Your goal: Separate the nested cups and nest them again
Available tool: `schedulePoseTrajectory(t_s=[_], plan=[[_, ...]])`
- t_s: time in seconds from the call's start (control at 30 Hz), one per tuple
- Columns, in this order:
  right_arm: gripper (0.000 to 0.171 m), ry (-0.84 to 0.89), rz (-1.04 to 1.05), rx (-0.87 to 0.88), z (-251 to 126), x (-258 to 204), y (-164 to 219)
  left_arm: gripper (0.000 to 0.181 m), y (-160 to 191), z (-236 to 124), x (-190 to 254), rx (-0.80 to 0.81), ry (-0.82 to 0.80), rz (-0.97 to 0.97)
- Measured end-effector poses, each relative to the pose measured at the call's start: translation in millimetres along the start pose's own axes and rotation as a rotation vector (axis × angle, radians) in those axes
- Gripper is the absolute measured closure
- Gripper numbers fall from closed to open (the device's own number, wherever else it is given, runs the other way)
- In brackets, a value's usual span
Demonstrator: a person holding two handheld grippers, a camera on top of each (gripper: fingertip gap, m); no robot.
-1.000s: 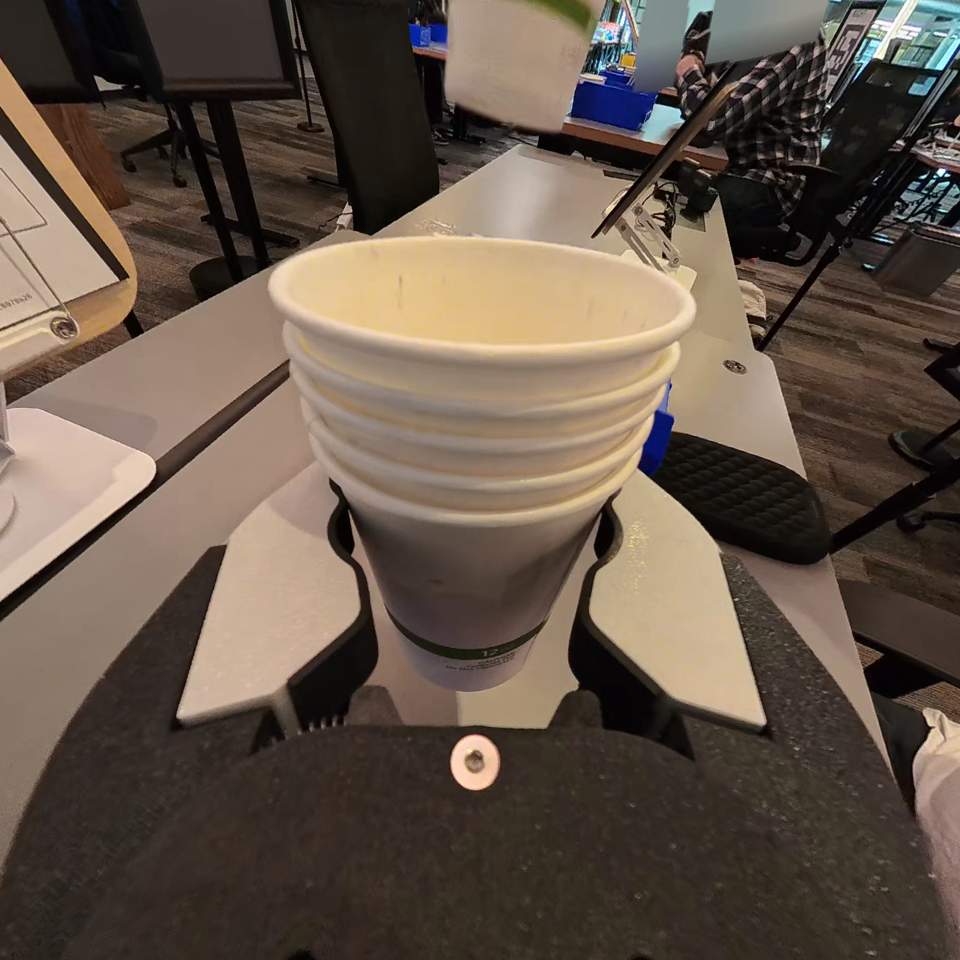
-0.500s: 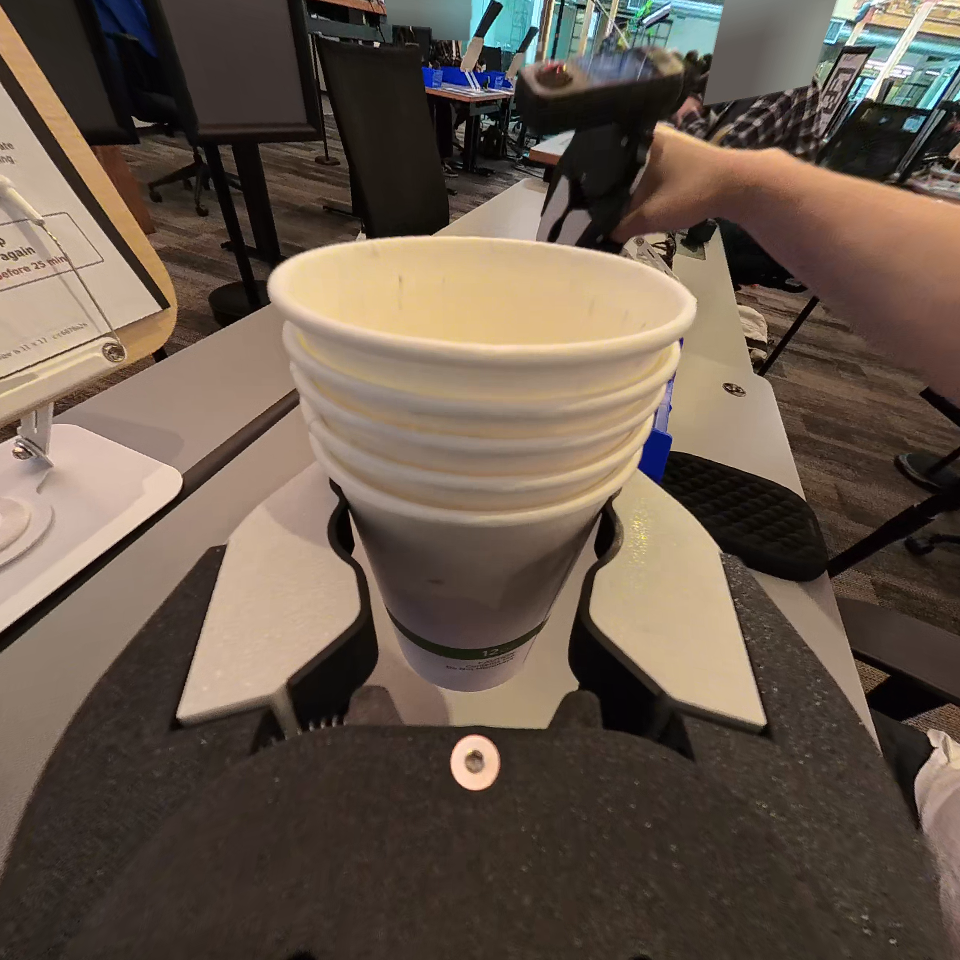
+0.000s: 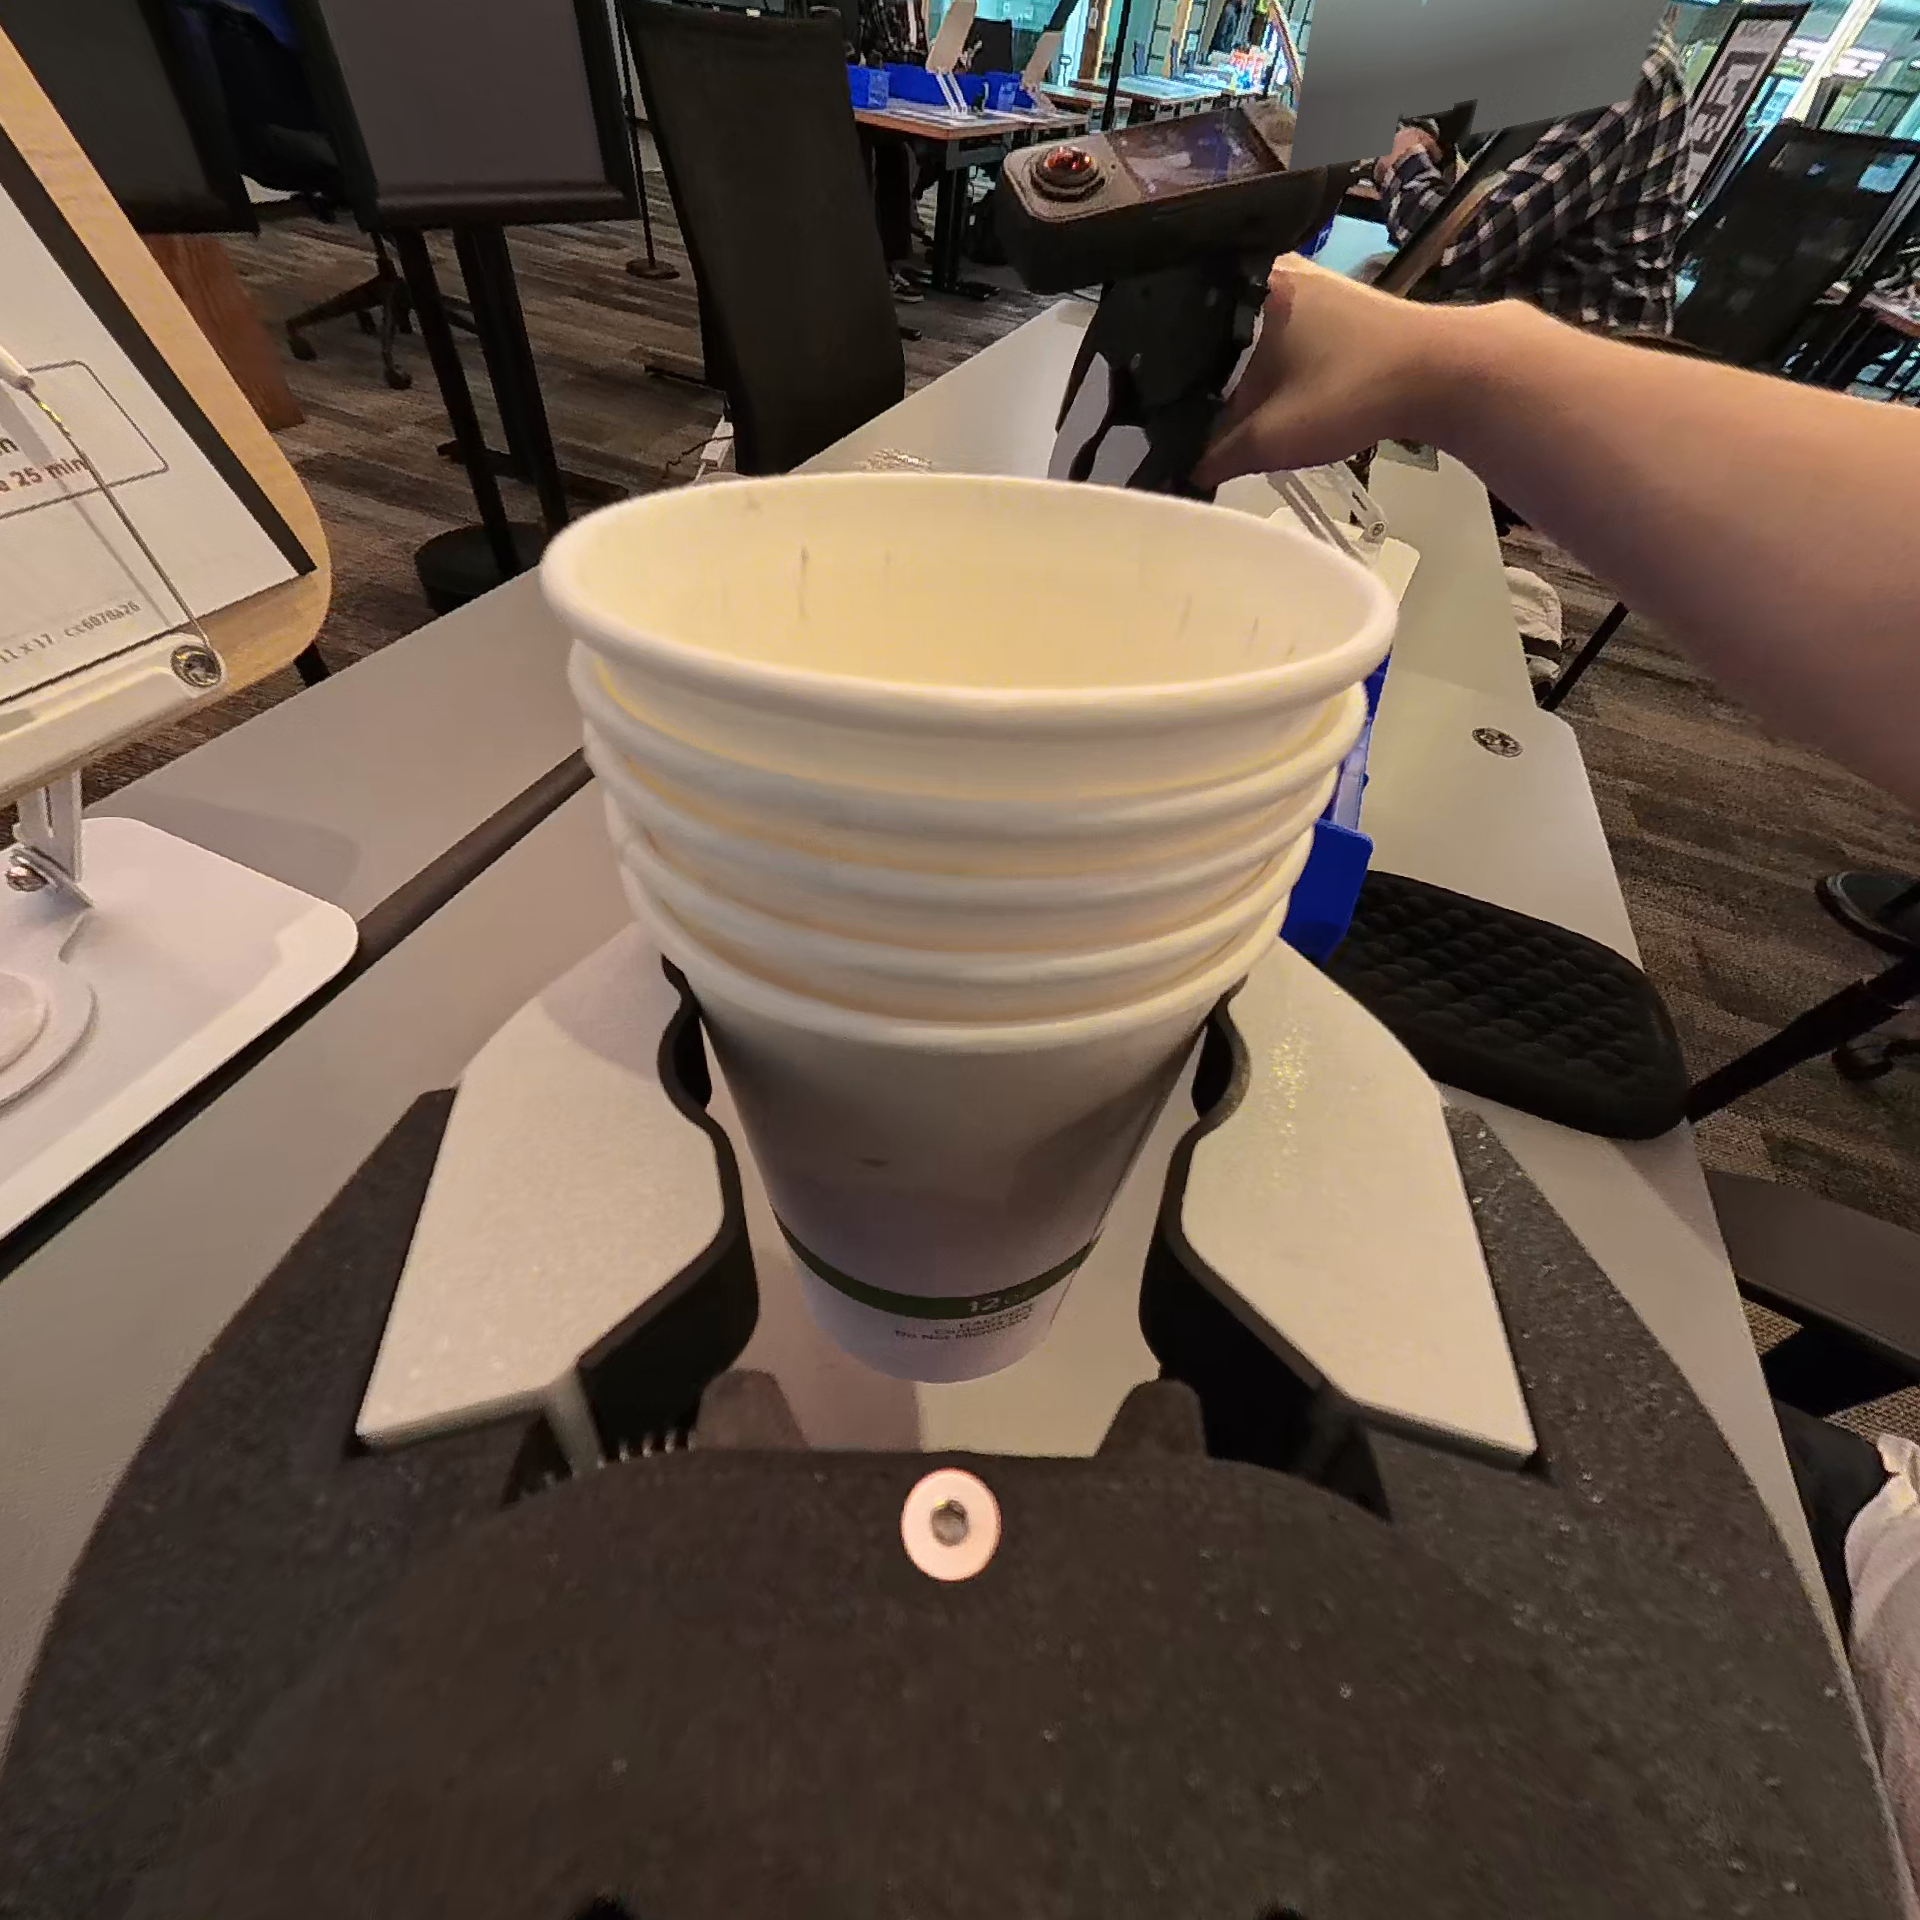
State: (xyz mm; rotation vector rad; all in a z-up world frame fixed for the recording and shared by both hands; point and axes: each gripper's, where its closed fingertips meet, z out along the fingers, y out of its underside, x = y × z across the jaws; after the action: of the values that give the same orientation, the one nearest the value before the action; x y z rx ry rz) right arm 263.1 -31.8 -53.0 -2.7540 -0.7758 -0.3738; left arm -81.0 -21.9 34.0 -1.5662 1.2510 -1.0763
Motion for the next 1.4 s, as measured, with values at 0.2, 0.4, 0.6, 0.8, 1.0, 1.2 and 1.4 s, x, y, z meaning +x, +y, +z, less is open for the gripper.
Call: schedulePoseTrajectory(t_s=[0.2, 0.4, 0.6, 0.8, 1.0, 1.2, 1.4], plan=[[0.167, 0.020, -0.018, -0.007, 3.2, 1.4, -4.2, 0.088, 3.2, 2.7, -0.9, -0.011, 0.001, -0.004], [0.162, 0.050, -0.009, 0.004, 1.9, 6.2, -7.6, 0.088, 2.4, 2.1, 0.6, -0.011, 0.008, -0.004], [0.147, 0.008, -0.117, 0.149, -36.1, -14.2, -29.5, 0.088, -1.4, -0.5, 3.3, 0.001, 0.017, 0.000], [0.148, -0.090, -0.335, 0.584, -149.3, -85.6, -96.7, 0.088, 0.5, 2.5, 5.7, -0.007, 0.019, 0.007], [0.145, -0.213, -0.578, 0.791, -230.0, -174.9, -135.7, 0.088, 3.7, 7.7, 15.6, -0.029, 0.028, 0.034], [0.146, -0.253, -0.757, 0.778, -247.3, -233.4, -155.5, 0.088, 3.9, 10.5, 27.8, -0.039, 0.051, 0.059], [0.150, -0.303, -0.813, 0.666, -228.6, -254.1, -162.0, 0.088, 2.9, 10.2, 32.5, -0.042, 0.061, 0.067]])
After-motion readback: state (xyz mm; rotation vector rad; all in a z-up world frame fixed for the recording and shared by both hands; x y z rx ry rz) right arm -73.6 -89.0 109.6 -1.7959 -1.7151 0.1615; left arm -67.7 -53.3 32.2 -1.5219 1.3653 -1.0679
